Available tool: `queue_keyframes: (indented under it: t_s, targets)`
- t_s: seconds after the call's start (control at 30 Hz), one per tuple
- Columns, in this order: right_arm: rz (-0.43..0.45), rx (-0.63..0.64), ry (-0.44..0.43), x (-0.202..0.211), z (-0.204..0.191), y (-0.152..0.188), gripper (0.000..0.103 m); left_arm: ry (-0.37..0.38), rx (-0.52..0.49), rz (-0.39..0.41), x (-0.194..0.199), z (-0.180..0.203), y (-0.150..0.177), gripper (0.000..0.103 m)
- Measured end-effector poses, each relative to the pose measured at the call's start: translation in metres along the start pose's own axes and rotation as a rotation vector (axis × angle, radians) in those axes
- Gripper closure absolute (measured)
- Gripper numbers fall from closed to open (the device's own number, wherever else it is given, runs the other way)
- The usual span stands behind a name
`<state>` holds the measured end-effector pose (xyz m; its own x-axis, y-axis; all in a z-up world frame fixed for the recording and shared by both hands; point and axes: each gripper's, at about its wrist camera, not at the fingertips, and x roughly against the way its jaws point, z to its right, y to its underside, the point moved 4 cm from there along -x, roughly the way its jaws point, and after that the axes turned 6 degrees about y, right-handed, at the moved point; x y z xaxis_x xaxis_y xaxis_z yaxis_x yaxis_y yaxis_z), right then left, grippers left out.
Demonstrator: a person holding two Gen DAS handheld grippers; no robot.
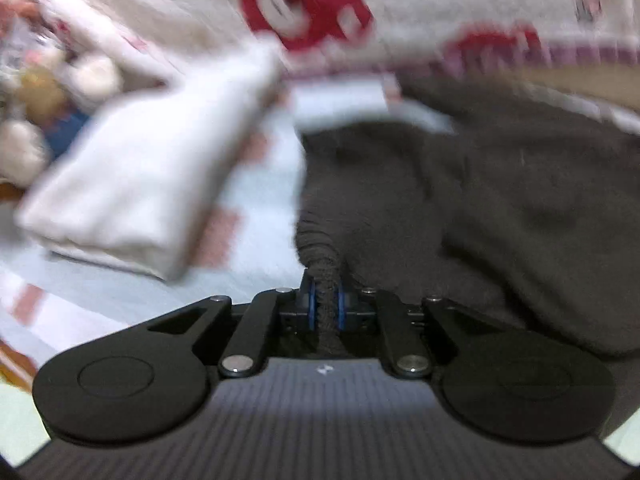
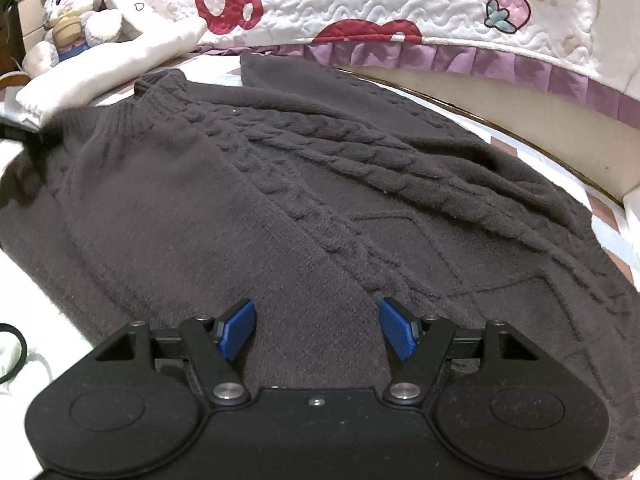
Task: Fold clothes
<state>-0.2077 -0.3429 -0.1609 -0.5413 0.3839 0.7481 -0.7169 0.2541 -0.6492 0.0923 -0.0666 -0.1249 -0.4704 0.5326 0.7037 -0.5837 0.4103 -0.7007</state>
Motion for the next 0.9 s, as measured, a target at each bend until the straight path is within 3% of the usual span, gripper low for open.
queue_keyframes:
  t_s: [0.1,0.27,0.37,0.47,0.57,0.67,0.77,0.83,0.9]
  targets:
    - [0.015,0.055,0.007,0.008,-0.004,-0.002,0.029,-0.024,0.023,0.057,0.026,-0.001,-0.003,0.096]
    - [0.004,0.054,-0.025,0.003,-0.003,0.0,0.029,-0.06,0.018,-0.158,-0.006,-0.008,0.019,0.097]
    - [-0.009,0.021,-0.051,-0.002,0.001,0.0,0.029,-0.066,0.034,-0.182,-0.011,-0.01,0.018,0.094]
    - [-0.022,-0.005,-0.074,-0.003,0.003,-0.002,0.029,-0.077,0.032,-0.189,-0.01,-0.01,0.019,0.086]
    - [-0.036,-0.055,-0.11,-0.005,0.004,0.001,0.028,-0.088,0.069,-0.183,-0.01,-0.013,0.017,0.076]
    - [-0.048,-0.131,-0.173,-0.01,0.004,-0.006,0.027,-0.088,0.107,-0.096,0.001,-0.02,0.007,0.075]
    - [-0.035,-0.195,-0.263,-0.013,0.013,-0.027,0.029,-0.043,0.136,0.014,0.011,-0.022,-0.016,0.054]
    - [-0.004,-0.247,-0.288,-0.015,0.025,-0.044,0.029,0.012,0.13,0.019,0.001,-0.019,-0.033,0.05]
    - [0.003,-0.244,-0.235,-0.027,0.041,-0.059,0.029,0.048,0.081,-0.014,-0.02,-0.01,-0.051,0.044]
